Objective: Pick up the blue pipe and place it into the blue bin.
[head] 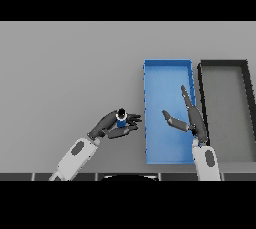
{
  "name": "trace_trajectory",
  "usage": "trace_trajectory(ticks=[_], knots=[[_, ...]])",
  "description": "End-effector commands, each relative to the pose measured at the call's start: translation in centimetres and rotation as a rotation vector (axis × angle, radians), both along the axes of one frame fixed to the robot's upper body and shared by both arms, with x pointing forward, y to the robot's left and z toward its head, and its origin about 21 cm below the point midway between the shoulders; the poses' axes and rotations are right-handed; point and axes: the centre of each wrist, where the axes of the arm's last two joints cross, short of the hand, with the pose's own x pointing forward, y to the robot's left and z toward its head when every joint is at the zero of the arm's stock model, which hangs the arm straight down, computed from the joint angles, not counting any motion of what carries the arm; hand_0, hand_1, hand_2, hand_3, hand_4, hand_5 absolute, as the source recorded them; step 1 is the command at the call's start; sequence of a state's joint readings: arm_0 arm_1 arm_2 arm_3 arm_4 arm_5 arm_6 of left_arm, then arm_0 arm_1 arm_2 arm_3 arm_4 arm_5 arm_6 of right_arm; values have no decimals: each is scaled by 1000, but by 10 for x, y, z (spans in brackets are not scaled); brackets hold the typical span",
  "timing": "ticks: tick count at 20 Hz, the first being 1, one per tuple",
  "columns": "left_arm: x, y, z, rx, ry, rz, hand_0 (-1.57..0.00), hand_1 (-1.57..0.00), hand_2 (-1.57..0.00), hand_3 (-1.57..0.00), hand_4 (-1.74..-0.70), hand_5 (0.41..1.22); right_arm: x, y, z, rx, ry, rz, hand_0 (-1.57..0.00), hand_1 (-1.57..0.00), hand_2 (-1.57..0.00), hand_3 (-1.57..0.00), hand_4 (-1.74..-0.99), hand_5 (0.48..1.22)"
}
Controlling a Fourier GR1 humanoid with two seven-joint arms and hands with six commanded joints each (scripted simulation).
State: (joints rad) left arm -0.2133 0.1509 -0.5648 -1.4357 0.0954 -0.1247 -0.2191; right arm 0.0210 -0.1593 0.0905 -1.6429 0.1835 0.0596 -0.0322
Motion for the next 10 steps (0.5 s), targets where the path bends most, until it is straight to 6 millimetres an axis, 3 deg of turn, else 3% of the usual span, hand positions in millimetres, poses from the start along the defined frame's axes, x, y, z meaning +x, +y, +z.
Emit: trace_trajectory(ticks=[1, 10], knots=[[0, -5, 5, -22, -15, -1, -1530, -1538, -1543, -1537, -1482, 1209, -3, -3, 0, -3, -12, 4, 1, 1, 1, 1, -1151, 550], [8, -19, 46, 4, -56, -59, -1566, -1567, -1567, -1566, -1473, 1219, -2, -7, -4, -26, -4, -1, 1, 1, 1, 1, -1123, 571]])
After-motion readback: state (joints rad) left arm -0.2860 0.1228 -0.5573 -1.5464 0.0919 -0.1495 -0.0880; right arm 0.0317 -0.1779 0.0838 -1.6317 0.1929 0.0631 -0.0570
